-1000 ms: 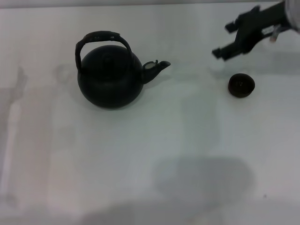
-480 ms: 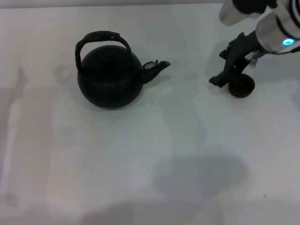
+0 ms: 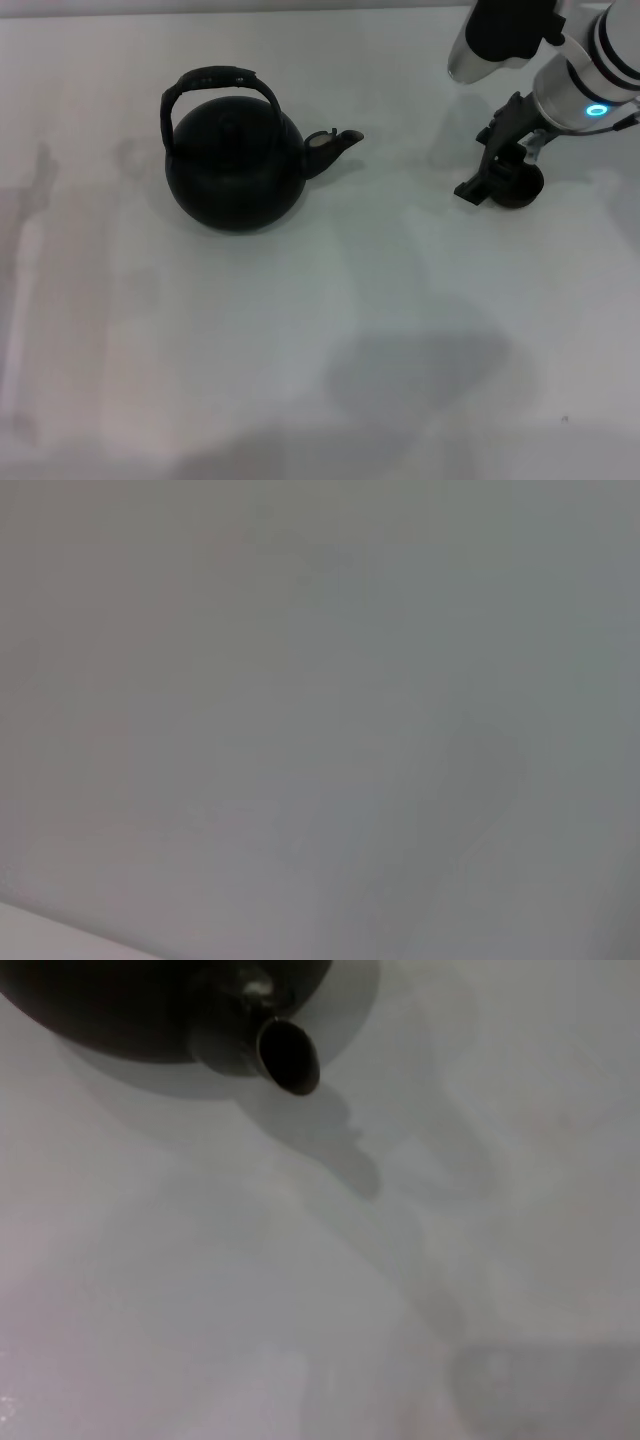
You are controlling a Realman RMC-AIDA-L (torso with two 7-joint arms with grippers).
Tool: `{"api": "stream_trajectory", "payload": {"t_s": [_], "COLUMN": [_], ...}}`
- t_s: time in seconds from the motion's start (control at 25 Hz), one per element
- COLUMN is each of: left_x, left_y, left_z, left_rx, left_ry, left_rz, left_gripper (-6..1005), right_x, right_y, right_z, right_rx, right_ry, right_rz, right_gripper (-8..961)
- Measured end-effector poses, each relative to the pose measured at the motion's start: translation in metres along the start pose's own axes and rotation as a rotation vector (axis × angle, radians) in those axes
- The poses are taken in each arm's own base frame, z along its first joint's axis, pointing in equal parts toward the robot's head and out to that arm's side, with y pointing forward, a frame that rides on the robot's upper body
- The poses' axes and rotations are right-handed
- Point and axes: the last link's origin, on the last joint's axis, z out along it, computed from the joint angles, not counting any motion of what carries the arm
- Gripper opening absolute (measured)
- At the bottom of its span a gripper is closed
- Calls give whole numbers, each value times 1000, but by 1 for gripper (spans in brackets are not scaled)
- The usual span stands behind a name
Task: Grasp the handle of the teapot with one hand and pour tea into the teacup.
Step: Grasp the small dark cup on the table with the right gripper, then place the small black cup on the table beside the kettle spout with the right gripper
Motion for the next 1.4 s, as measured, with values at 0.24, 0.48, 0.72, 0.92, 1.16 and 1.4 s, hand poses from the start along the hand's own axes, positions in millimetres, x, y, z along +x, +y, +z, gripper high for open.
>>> {"api": "stream_trajectory", "payload": {"t_s": [0.24, 0.48, 0.72, 0.92, 1.16, 1.4], "left_x": [0, 0, 0, 1, 2, 3], "left_y": [0, 1, 0, -2, -3, -2], "left_z": [1, 3, 3, 4, 4, 6], "left_rx": [0, -3, 8, 25, 27, 22], "left_ry": [-3, -5, 0, 7, 6, 9], "left_rz": [0, 0, -5, -11, -11, -10], "left_gripper": [882, 882, 883, 883, 882, 880], "right_x": [14, 23, 26, 22, -10, -49], "right_y": [-3, -1, -2, 0, 14, 41], "right_z": [2, 2, 0, -2, -13, -12], "right_rx": [10, 1, 10, -2, -49, -76], "right_ry": [40, 87, 111, 120, 39, 37], "right_rz": [47, 64, 69, 49, -55, -234], "right_gripper": [837, 837, 838, 808, 747, 732]}}
